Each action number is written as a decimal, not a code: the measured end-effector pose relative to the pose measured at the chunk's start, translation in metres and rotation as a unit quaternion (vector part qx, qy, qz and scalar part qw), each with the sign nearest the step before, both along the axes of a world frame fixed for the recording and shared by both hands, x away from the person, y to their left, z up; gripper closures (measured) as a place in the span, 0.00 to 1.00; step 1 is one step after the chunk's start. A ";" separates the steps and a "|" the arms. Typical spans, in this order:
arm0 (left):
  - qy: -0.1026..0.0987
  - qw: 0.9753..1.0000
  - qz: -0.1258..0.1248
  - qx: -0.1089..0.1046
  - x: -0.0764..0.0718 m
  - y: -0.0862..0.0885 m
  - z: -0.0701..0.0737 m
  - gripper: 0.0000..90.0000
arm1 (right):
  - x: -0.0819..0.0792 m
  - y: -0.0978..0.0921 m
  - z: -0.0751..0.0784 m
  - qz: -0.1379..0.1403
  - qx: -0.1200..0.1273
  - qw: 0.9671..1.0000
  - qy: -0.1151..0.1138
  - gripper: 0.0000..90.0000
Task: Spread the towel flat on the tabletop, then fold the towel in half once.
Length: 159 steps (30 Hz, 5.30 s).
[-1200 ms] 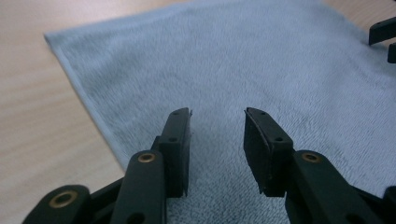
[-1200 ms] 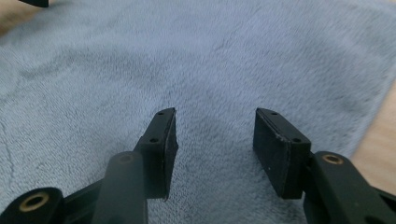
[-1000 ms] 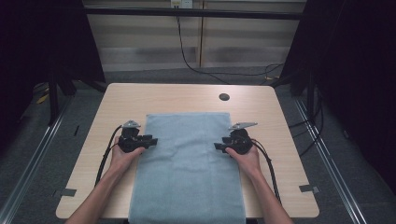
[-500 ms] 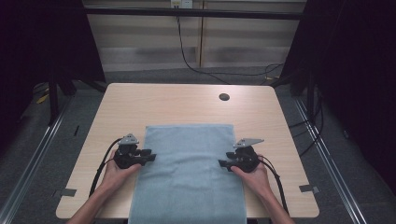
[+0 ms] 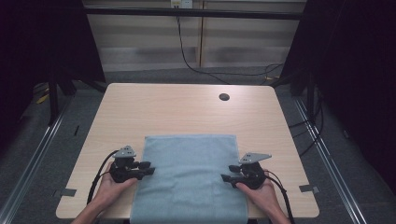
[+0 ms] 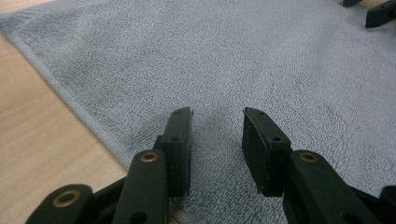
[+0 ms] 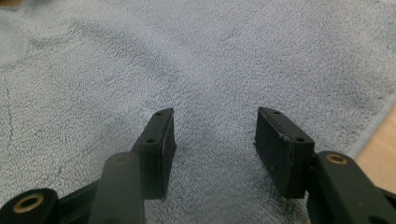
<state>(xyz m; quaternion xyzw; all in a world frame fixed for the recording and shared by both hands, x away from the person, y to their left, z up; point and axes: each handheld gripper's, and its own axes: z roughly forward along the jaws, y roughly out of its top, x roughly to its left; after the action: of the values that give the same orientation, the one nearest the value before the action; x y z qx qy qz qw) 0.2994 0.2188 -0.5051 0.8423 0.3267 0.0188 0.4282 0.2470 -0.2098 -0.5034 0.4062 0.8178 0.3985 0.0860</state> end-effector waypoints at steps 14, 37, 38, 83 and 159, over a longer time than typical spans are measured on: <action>0.008 0.999 0.008 -0.039 -0.012 0.016 0.017 0.62 | -0.014 -0.004 0.011 0.007 0.024 1.000 0.011 0.43; -0.007 0.995 0.090 -0.035 0.076 0.017 0.029 0.53 | 0.101 -0.025 0.012 -0.061 -0.002 0.998 0.001 0.41; -0.007 0.995 0.088 -0.038 0.075 0.017 0.028 0.52 | 0.102 -0.026 0.009 -0.067 -0.002 0.998 -0.004 0.41; -0.066 0.996 0.035 0.057 0.066 -0.005 -0.002 0.67 | 0.095 -0.013 -0.004 -0.072 -0.017 0.997 -0.011 0.91; -0.152 0.972 0.050 -0.171 0.082 0.012 0.185 0.90 | 0.112 -0.055 0.201 -0.038 0.146 0.971 -0.184 0.95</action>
<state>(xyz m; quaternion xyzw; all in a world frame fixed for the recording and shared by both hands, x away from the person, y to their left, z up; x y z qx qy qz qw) 0.3811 0.2304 -0.3205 0.7266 0.2979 0.1121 0.6089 0.3593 -0.2651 -0.3028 0.3651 0.7050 0.5775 0.1900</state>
